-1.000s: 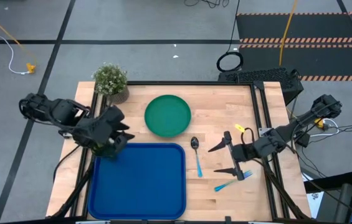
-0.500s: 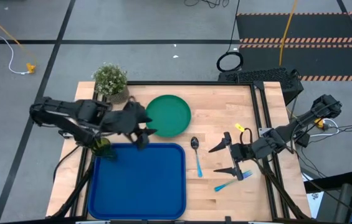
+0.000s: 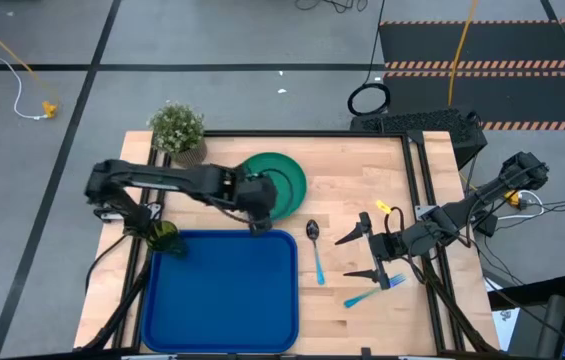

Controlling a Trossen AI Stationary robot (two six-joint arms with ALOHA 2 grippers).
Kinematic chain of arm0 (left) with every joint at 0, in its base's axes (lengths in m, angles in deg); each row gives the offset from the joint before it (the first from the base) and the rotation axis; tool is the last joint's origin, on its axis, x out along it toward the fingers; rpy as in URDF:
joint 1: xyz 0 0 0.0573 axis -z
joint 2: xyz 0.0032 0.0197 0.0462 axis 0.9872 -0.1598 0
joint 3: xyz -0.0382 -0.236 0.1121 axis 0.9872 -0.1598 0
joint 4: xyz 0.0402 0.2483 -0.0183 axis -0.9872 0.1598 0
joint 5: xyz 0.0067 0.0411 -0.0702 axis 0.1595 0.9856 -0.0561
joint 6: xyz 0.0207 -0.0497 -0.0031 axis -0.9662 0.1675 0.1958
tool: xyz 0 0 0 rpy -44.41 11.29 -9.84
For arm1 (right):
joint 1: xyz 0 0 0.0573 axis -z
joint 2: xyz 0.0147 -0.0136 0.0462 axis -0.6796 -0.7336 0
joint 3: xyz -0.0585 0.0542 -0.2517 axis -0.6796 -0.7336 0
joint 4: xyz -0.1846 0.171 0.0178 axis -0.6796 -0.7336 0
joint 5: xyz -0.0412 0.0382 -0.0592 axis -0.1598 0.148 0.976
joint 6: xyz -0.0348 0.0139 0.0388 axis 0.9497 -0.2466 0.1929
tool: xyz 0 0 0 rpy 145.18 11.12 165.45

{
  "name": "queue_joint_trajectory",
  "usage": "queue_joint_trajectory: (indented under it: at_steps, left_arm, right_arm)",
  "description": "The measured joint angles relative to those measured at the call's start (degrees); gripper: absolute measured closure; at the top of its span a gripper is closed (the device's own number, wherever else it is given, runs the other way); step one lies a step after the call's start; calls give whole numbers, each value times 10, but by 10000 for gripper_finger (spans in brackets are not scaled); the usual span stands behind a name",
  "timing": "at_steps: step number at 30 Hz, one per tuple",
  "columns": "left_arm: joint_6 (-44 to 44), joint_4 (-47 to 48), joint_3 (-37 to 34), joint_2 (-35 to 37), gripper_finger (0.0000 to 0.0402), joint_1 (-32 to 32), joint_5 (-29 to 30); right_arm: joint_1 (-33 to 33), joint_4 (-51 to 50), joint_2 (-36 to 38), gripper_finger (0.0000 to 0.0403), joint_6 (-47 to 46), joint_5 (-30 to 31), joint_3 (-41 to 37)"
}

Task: Pick and place plate/cup/fork/spoon on tray
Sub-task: Put the green plate on the dark blue tray

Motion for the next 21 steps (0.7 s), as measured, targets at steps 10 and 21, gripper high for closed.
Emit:
queue_joint_trajectory:
  at_steps: [10, 21]
  left_arm:
    - [-120, 10, 0, -128, 169, -8, 0]
    - [-138, 6, -1, -192, 169, -10, -2]
  right_arm:
    - [0, -1, 0, 46, 3, 0, 0]
    - [0, -1, 0, 46, 7, 0, 0]
